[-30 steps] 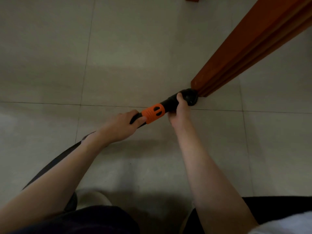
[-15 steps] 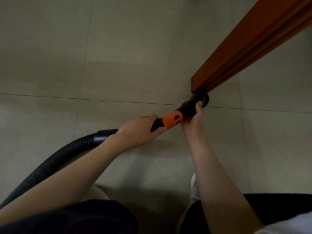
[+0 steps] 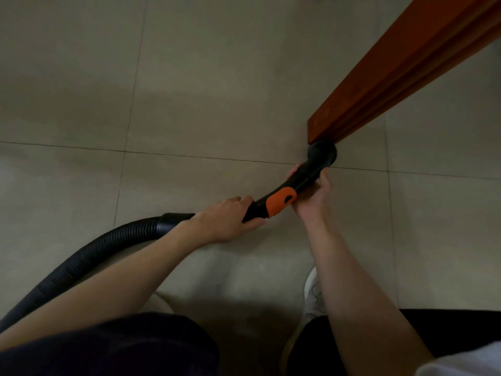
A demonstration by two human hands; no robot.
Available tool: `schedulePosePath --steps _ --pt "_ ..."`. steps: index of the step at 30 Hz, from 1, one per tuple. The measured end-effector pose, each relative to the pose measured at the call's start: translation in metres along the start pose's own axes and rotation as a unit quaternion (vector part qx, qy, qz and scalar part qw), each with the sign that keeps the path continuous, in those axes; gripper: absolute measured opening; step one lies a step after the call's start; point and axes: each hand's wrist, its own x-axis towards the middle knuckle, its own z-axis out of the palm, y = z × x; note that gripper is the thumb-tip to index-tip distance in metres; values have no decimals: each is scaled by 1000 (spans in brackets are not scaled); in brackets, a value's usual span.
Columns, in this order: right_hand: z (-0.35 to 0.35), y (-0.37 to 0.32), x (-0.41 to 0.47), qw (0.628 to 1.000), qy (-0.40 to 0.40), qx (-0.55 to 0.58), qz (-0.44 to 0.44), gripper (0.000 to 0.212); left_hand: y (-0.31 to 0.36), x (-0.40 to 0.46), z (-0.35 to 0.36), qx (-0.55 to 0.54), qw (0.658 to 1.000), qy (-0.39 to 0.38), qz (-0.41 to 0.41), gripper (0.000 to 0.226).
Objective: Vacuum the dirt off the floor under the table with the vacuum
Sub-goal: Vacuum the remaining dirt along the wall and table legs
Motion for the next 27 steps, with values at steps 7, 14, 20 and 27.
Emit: schedulePosePath --steps 7,14,20,27 --pt "21 34 -2 994 13 -102 25 35 -27 -16 -20 -61 995 -19 -72 40" --pt "20 93 -28 964 -18 -221 148 26 -44 -34 -15 -159 977 48 -133 33" --pt "50 81 -37 783 -55 -603 145 35 -78 -59 -29 -244 957 -5 -159 27" --pt "111 82 -16 248 -368 -889 -115 46 -102 -72 -44 -262 943 -64 -196 26"
